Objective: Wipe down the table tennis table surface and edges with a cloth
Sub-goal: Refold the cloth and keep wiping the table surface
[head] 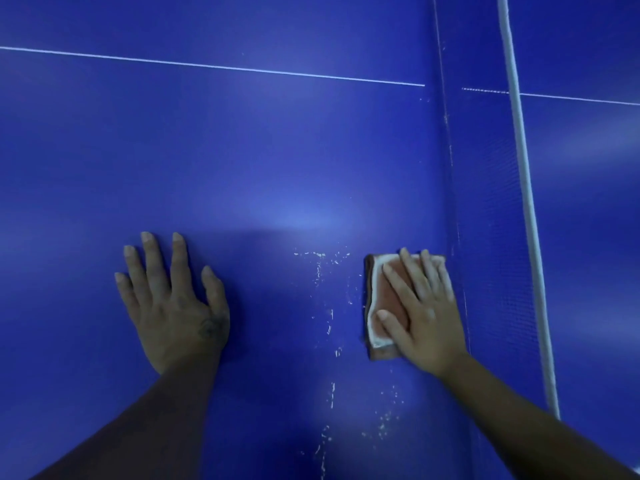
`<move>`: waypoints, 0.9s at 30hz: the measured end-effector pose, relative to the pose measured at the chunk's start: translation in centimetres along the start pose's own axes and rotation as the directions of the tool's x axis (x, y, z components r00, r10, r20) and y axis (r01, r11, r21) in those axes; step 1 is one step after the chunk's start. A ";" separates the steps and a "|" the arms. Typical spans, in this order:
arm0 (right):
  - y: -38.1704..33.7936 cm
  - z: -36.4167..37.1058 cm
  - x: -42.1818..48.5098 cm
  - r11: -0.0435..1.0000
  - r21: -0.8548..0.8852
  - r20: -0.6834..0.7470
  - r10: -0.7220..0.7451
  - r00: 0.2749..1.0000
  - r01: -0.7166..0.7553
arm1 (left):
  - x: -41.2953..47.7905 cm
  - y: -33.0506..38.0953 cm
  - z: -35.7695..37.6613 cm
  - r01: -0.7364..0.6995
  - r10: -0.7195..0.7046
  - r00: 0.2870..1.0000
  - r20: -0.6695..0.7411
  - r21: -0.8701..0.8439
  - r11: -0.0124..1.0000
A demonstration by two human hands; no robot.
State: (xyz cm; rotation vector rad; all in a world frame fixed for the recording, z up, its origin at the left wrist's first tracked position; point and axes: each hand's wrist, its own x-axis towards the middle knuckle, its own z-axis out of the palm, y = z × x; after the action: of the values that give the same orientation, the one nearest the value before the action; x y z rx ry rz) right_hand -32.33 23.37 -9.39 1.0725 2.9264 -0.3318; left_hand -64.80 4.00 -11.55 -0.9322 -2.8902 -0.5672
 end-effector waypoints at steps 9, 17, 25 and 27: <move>2.2 -0.8 12.4 0.973 -0.059 -0.120 0.214 0.970 -0.222 | 0.0 0.1 -0.1 0.004 -0.004 1.000 0.029 0.003 1.000; -6.5 2.3 -1.8 0.989 -0.001 -0.089 0.144 0.985 -0.145 | 0.1 0.4 -0.4 -0.001 0.001 1.000 0.028 0.014 1.000; -6.2 0.8 10.7 0.891 0.048 -0.169 0.452 0.876 -0.451 | 0.1 0.2 -0.1 -0.013 0.013 1.000 -0.002 0.022 1.000; -7.5 0.9 14.1 0.907 0.031 -0.152 0.419 0.895 -0.419 | 0.1 0.2 -0.1 -0.017 0.018 1.000 -0.009 0.028 0.999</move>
State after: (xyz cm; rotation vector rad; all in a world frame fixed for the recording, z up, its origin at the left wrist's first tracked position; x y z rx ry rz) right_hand -47.99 26.61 -9.90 1.7551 2.7054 -0.2406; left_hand -64.74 4.17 -11.42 -0.9473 -2.8707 -0.5266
